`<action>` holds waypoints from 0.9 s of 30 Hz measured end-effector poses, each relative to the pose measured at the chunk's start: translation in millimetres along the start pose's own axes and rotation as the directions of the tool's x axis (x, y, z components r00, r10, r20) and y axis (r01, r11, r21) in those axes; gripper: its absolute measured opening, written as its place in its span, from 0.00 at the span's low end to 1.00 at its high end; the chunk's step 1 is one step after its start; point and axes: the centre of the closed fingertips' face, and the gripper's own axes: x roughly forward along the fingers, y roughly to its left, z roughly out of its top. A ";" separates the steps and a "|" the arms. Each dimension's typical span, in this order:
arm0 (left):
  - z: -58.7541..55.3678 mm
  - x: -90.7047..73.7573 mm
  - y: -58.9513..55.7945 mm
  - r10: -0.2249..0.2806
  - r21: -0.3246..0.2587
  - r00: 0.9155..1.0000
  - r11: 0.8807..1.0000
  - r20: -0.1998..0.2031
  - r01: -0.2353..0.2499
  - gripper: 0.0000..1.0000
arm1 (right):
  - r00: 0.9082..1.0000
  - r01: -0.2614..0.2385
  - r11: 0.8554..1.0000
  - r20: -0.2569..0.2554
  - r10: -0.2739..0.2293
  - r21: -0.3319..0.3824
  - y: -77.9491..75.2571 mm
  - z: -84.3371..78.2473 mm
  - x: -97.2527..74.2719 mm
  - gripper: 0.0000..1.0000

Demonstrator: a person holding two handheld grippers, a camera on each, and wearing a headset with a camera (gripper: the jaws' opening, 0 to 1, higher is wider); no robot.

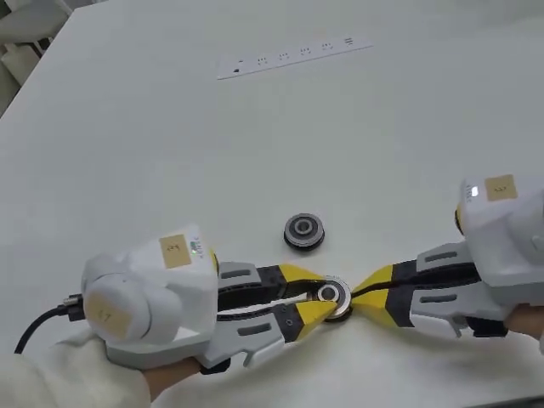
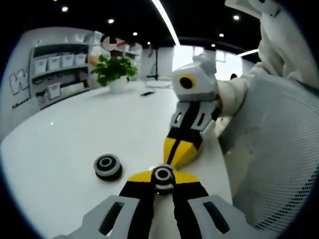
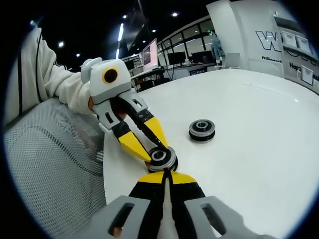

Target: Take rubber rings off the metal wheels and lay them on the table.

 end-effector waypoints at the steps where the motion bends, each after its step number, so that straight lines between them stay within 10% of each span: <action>1: 0.0 0.0 0.0 -0.001 -0.001 1.000 1.000 0.001 0.001 0.14 | 1.000 0.002 0.996 -0.008 -0.001 0.089 0.9 -1.1 -1.1 0.00; 14: -0.1 0.1 0.1 -0.002 -0.002 1.000 1.000 0.009 0.002 0.14 | 0.999 -0.002 0.966 0.041 -0.009 0.259 -7.1 1.7 -5.1 0.00; 20: -0.2 0.2 0.3 -0.003 -0.001 1.000 1.000 0.010 0.003 0.14 | 0.993 -0.055 0.908 0.115 0.008 0.416 -7.4 4.6 -6.5 0.00; 27: -0.1 0.1 0.2 -0.003 0.000 1.000 1.000 0.011 0.003 0.14 | 0.987 -0.098 0.878 0.156 0.027 0.469 -5.7 7.5 -6.4 0.00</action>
